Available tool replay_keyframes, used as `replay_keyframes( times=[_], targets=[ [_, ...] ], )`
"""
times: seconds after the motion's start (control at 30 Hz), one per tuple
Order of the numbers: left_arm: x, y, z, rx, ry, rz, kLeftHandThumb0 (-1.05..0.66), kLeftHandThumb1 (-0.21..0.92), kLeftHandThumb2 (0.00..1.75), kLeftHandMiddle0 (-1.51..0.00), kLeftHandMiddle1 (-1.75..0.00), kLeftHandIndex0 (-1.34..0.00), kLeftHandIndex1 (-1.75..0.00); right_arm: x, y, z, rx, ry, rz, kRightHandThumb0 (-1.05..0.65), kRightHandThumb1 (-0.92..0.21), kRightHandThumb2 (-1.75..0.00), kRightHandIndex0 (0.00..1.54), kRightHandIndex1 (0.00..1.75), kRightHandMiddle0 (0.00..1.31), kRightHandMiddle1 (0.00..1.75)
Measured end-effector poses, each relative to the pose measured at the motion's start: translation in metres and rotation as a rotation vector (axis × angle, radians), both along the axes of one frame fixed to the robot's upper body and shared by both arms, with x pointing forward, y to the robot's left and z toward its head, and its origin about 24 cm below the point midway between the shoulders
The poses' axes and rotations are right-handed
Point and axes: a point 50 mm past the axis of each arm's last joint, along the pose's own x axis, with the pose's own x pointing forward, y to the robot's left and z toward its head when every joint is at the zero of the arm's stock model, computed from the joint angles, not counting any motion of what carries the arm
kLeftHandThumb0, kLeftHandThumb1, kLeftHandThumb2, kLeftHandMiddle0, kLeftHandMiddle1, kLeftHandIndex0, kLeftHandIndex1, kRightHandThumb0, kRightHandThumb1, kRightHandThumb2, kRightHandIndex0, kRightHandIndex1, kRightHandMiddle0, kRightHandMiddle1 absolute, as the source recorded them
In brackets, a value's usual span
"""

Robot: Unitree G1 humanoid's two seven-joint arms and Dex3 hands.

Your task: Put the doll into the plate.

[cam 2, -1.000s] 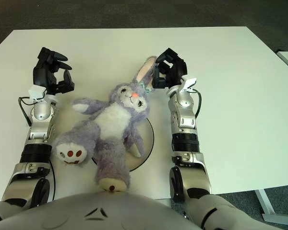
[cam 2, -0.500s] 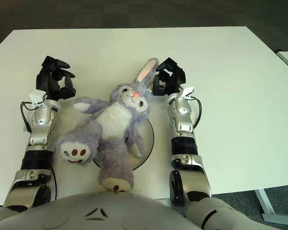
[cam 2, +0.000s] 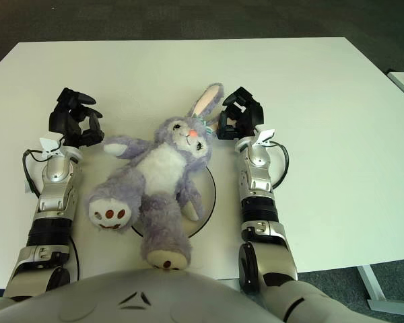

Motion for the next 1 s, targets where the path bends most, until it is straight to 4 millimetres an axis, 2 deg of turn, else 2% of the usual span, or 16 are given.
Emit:
replay_keyframes(
  times=[0.4, 0.87, 1.0],
  targets=[
    [-0.003, 0.003, -0.003, -0.004, 0.018, 0.015, -0.01, 0.29, 1.35, -0.52, -1.75, -0.50, -1.75, -0.012, -0.006, -0.002, 0.004, -0.006, -0.032, 0.00, 0.01, -1.68, 0.90, 1.70, 0.61, 1.74],
    [-0.008, -0.002, -0.001, -0.011, -0.010, 0.000, -0.01, 0.29, 1.36, -0.52, -1.75, -0.51, -1.75, -0.026, -0.008, -0.001, 0.022, -0.002, -0.058, 0.00, 0.05, -1.71, 0.91, 1.67, 0.65, 1.75],
    [-0.011, -0.005, -0.001, -0.017, -0.017, -0.006, -0.01, 0.29, 1.36, -0.52, -1.75, -0.51, -1.75, -0.028, -0.006, -0.001, 0.066, -0.016, -0.011, 0.00, 0.05, -1.69, 0.93, 1.61, 0.66, 1.75]
  ],
)
